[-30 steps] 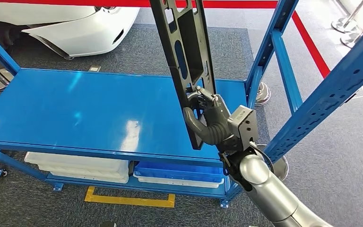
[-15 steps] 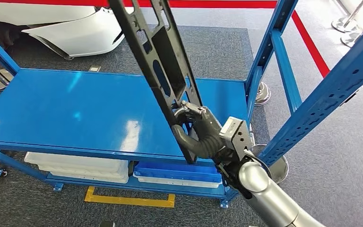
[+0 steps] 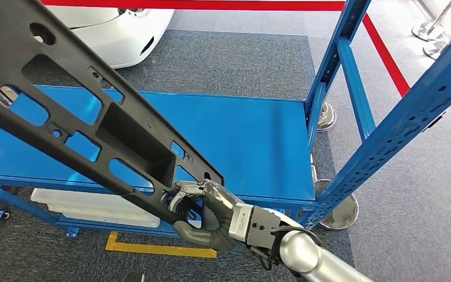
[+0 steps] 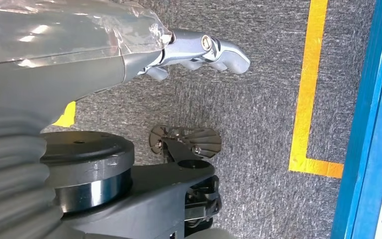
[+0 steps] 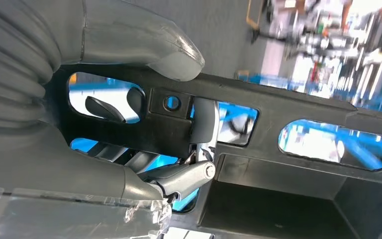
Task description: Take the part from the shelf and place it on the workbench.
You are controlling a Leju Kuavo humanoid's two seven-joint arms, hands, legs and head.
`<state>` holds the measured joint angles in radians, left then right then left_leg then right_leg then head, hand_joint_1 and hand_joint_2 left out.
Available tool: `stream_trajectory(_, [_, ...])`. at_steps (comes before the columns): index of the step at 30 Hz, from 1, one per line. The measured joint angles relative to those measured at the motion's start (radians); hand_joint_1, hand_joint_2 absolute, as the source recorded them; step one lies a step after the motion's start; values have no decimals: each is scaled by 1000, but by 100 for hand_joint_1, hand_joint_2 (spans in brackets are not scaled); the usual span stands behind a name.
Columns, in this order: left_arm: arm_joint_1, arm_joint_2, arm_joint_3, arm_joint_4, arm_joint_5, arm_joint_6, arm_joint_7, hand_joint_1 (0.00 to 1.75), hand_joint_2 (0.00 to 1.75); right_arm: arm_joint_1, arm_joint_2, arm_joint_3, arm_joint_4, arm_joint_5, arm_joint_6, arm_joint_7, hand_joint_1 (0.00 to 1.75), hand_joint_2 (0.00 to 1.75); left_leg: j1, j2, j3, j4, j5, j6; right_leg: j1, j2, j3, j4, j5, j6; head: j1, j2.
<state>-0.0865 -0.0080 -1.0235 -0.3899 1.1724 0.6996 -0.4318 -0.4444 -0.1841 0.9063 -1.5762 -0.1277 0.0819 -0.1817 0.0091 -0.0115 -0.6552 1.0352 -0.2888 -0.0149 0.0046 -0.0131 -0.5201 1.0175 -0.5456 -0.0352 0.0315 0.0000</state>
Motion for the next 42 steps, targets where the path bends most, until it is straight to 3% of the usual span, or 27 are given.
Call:
stream_trajectory(22, [2,-2,37,0,62,0,-35,0,175,-50,55,69,18,-86,-11,-83,175,175,-2,0,0,0,0,0,0,-1,0,0,0,0,-1,0])
stream_trajectory(37, [3,-14,85,3,82,0,-7,0,175,-49,138,74,82,-106,-59,-179,175,175,-2,0,0,0,0,0,0,-1,0,0,0,0,-1,0])
stream_trajectory(42, [5,-14,92,1,75,0,0,0,175,-46,148,74,95,-107,-67,-180,175,175,-6,1,-2,1,-3,13,-7,-5,3,-6,2,10,-6,0])
